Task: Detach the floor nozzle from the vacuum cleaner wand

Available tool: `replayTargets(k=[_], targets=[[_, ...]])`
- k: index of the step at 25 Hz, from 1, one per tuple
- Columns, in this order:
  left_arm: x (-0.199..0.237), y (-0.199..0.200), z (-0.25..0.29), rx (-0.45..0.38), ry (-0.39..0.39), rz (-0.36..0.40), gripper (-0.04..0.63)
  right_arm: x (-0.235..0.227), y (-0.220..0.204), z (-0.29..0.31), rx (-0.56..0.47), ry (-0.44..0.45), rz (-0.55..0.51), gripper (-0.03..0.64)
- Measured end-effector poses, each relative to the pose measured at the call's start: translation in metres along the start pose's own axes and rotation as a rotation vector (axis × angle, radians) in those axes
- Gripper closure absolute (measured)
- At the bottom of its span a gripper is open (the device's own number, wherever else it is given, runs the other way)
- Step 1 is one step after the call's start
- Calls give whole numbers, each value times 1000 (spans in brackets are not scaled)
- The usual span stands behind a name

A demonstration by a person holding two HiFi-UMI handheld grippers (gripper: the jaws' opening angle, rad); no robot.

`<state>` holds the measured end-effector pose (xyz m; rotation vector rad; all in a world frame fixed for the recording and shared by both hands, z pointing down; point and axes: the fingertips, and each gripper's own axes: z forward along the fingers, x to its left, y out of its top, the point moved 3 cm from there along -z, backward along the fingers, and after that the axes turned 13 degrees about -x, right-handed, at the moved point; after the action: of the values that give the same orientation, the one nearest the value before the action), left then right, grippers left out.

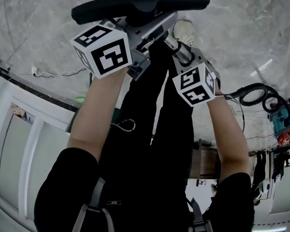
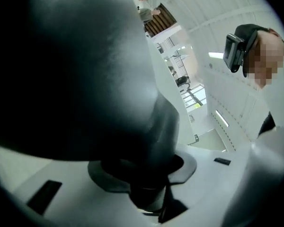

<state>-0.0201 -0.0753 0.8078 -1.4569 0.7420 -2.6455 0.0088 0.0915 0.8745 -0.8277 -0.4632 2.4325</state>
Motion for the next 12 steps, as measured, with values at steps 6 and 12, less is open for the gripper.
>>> replayTargets(k=[6, 12], targets=[[24, 49, -27, -162, 3, 75, 441, 27, -24, -25, 3, 578, 174, 563], [69, 76, -27, -144, 116, 102, 442, -28, -59, -27, -67, 213, 153, 563]])
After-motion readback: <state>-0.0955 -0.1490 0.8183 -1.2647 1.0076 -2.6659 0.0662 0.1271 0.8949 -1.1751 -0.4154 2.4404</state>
